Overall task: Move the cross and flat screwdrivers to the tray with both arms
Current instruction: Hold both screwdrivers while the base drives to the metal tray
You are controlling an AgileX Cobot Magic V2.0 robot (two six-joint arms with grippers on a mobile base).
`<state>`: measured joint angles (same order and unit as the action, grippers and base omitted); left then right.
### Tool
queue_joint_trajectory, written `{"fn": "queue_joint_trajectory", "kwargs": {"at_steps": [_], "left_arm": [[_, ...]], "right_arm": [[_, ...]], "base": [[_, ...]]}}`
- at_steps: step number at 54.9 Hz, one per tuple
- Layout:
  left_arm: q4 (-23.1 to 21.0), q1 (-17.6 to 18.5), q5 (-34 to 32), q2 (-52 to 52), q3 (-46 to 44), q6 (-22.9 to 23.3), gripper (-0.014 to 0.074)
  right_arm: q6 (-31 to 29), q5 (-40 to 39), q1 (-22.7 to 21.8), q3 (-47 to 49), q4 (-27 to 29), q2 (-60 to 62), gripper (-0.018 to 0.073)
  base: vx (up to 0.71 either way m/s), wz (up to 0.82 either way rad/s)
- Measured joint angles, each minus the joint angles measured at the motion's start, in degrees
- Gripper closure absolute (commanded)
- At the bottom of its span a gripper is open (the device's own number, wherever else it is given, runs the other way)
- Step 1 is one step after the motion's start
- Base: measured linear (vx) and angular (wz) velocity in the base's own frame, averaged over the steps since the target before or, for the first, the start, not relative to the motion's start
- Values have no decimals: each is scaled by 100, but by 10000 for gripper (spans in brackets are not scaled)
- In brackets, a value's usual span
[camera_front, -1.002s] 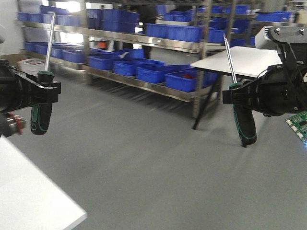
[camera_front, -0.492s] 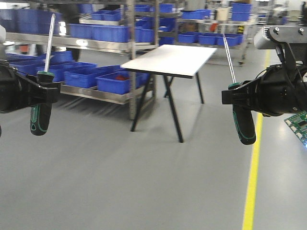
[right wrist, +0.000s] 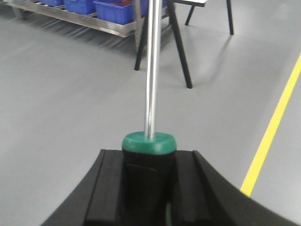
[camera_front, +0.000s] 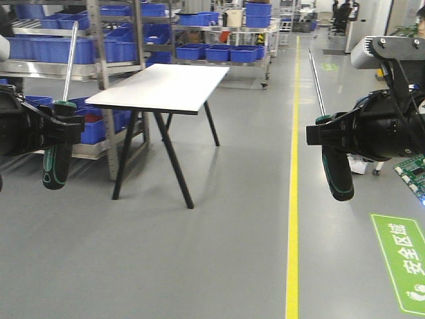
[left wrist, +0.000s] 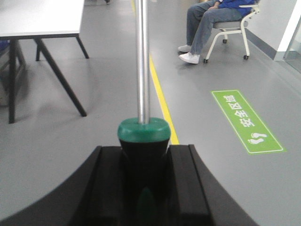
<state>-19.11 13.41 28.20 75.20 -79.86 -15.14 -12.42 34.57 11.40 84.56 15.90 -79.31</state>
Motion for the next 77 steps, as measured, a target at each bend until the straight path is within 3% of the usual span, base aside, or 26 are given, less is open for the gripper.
{"fn": "queue_joint_trajectory", "kwargs": {"at_steps": [35, 77], "left_arm": [[0, 6, 5, 0, 0, 0, 594], [0, 6, 36, 0, 0, 0, 594]], "right_arm": [[0, 5, 0, 0, -18, 0, 567], [0, 5, 0, 0, -23, 0, 567]], "base": [[49, -4], [56, 64]]}}
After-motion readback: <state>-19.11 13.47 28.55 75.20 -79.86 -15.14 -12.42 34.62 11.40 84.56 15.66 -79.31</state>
